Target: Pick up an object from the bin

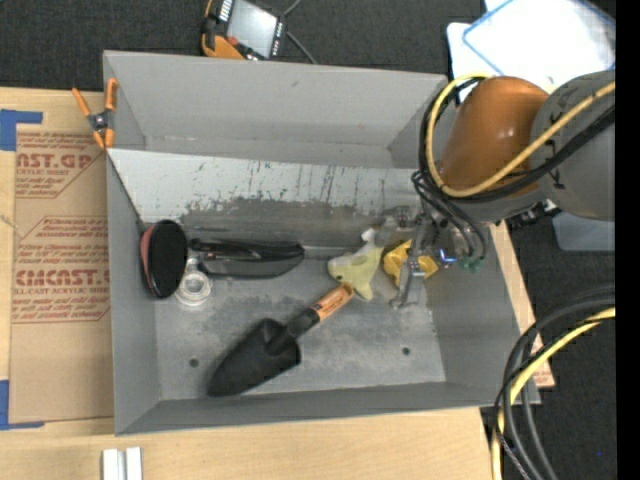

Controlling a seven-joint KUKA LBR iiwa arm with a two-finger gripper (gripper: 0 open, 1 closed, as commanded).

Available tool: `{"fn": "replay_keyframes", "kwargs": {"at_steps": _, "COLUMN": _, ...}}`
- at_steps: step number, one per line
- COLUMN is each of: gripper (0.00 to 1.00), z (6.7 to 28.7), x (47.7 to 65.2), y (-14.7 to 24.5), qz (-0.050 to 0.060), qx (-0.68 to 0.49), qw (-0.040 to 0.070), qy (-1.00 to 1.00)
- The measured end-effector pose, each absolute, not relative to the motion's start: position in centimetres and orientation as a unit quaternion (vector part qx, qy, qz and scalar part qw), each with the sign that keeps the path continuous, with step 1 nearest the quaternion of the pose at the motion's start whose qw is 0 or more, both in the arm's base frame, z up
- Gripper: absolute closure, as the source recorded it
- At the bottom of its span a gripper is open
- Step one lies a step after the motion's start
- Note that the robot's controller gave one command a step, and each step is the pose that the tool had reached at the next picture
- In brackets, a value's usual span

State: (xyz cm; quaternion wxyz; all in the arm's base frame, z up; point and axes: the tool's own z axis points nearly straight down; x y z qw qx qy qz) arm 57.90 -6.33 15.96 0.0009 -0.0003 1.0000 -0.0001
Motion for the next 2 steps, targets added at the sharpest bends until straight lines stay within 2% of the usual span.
{"fn": "replay_keyframes", "kwargs": {"at_steps": 1, "gripper": 0.00, "z": 6.7, "x": 54.9, "y": 0.6, "qz": 0.002, "qx": -0.087, "qw": -0.003, "qy": 0.996}}
{"fn": "replay_keyframes", "kwargs": {"at_steps": 2, "gripper": 0.00, "z": 12.3, "x": 55.6, "y": 1.3, "qz": -0.002, "qx": -0.125, "qw": 0.006, "qy": 0.992}}
